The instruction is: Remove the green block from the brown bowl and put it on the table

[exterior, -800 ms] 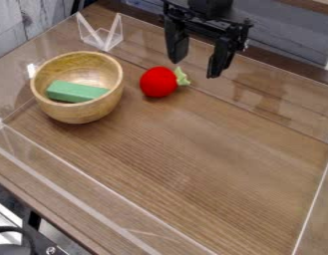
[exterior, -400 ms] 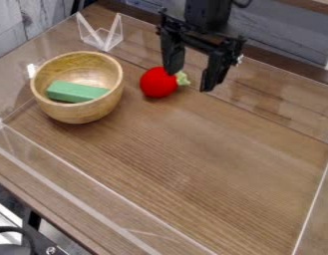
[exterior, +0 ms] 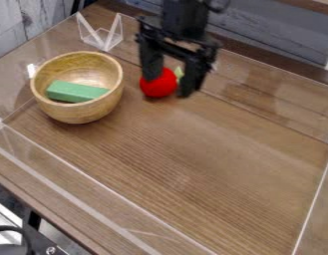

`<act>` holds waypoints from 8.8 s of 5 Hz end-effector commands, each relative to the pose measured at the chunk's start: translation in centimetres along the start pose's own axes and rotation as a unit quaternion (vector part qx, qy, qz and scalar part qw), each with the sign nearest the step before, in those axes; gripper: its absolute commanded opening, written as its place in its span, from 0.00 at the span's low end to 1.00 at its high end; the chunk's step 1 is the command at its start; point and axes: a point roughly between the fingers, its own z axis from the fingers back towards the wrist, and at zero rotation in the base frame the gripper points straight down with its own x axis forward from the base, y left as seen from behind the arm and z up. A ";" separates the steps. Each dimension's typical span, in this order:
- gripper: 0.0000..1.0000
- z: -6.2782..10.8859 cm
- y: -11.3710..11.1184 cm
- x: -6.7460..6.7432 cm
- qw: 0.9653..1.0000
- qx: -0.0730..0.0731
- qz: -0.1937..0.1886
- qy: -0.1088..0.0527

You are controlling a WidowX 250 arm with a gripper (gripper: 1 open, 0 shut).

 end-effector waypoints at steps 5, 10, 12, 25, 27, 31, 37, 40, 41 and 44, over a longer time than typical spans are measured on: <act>1.00 -1.5 14.1 -1.7 0.991 0.032 -0.122 -0.040; 1.00 -4.9 17.4 2.6 0.996 0.020 -0.060 -0.067; 1.00 -5.8 19.8 3.6 0.997 0.010 -0.038 -0.066; 0.00 3.9 11.7 2.2 0.986 -0.071 0.035 -0.147; 0.00 2.6 9.6 1.8 0.988 -0.069 0.008 -0.135; 0.00 -1.0 10.7 1.7 0.991 -0.056 -0.046 -0.112; 1.00 1.2 7.4 2.4 0.991 -0.060 -0.024 -0.120; 1.00 -0.9 10.5 1.4 0.992 -0.034 0.045 -0.109; 1.00 -1.7 11.9 0.8 0.992 -0.024 0.065 -0.106; 1.00 -3.4 12.4 0.5 0.993 -0.003 0.054 -0.108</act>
